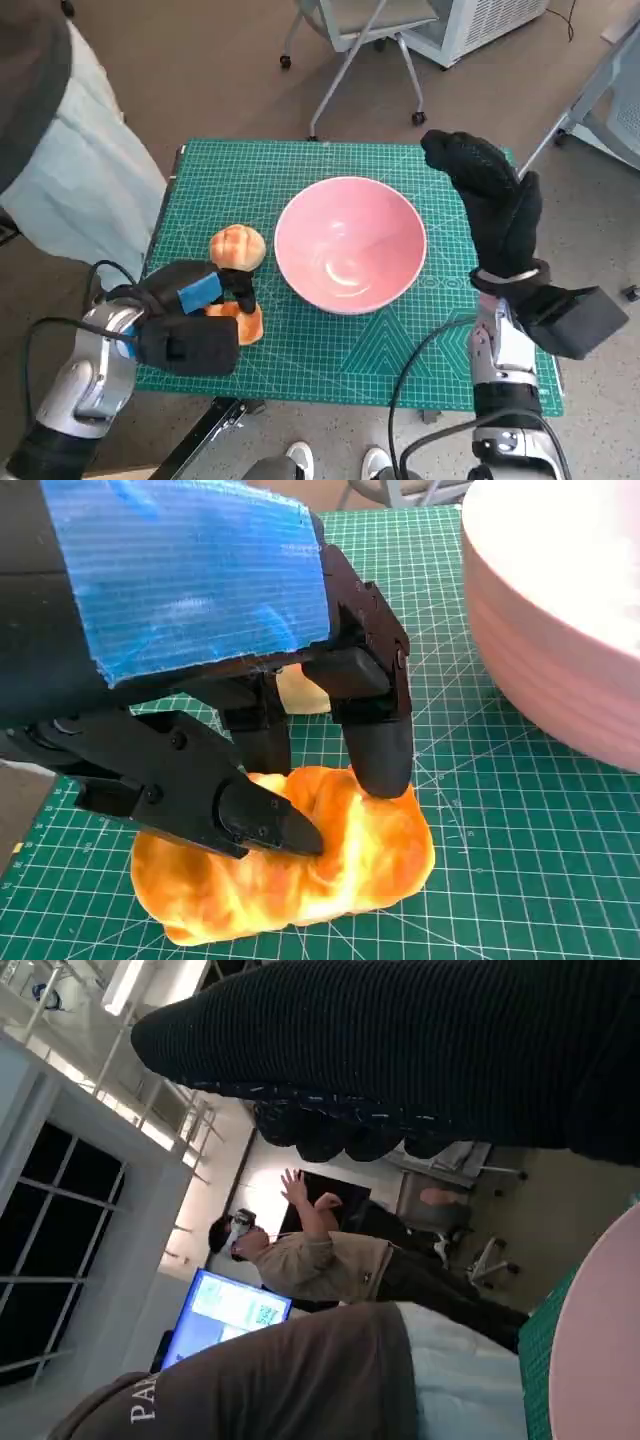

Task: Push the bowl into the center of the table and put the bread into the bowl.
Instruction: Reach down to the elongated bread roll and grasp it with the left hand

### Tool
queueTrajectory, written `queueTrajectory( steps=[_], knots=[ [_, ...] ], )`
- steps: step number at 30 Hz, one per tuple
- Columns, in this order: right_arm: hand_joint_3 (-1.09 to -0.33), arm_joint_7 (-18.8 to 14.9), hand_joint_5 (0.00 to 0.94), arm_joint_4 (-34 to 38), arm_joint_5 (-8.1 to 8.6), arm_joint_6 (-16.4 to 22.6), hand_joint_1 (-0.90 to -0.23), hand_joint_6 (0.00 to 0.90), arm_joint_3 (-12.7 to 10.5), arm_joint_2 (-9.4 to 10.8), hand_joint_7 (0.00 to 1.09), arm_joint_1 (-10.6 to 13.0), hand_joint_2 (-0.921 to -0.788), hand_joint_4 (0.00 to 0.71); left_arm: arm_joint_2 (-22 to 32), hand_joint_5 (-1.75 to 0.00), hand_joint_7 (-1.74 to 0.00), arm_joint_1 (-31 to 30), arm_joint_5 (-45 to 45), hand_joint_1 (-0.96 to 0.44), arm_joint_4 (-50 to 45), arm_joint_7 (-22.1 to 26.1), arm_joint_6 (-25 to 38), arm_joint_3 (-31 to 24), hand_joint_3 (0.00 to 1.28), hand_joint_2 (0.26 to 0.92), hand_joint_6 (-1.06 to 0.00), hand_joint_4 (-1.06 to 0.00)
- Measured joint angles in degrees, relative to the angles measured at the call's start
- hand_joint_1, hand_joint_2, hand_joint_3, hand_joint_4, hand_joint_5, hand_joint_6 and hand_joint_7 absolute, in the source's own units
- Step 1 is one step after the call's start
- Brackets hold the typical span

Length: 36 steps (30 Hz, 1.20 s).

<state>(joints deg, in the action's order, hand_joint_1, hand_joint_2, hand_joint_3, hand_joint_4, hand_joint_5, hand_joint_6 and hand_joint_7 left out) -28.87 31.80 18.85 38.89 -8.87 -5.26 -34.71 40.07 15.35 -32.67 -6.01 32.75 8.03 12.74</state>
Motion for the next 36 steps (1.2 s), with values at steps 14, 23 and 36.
queueTrajectory(
  steps=[14, 23, 36],
  knots=[
    [-0.766, -0.1, 0.000, 0.1, 0.25, 0.0, -0.707, 0.061, -0.3, 0.0, 0.54, 0.1, -0.921, 0.186, 0.4, -1.07, -1.08, 1.1, 4.8, 0.00, -10.9, 4.0, 2.4, -6.2, 0.03, 0.899, -0.70, -0.80],
    [-0.767, -0.1, 0.000, 0.3, 0.30, 0.0, -0.707, 0.064, -0.5, 0.0, 0.54, 0.1, -0.921, 0.177, 0.5, -1.03, -1.08, 7.4, 6.4, 0.00, -17.5, 4.8, 5.9, -9.9, 0.03, 0.893, -0.70, -0.82],
    [-0.767, -0.2, 0.001, 0.5, 0.54, 0.0, -0.705, 0.070, -0.7, 0.0, 0.54, 0.3, -0.921, 0.177, -0.2, -0.94, -0.97, 16.4, 6.4, 0.00, -19.2, 1.6, 4.9, -11.0, 0.01, 0.866, -0.78, -0.92]
  ],
)
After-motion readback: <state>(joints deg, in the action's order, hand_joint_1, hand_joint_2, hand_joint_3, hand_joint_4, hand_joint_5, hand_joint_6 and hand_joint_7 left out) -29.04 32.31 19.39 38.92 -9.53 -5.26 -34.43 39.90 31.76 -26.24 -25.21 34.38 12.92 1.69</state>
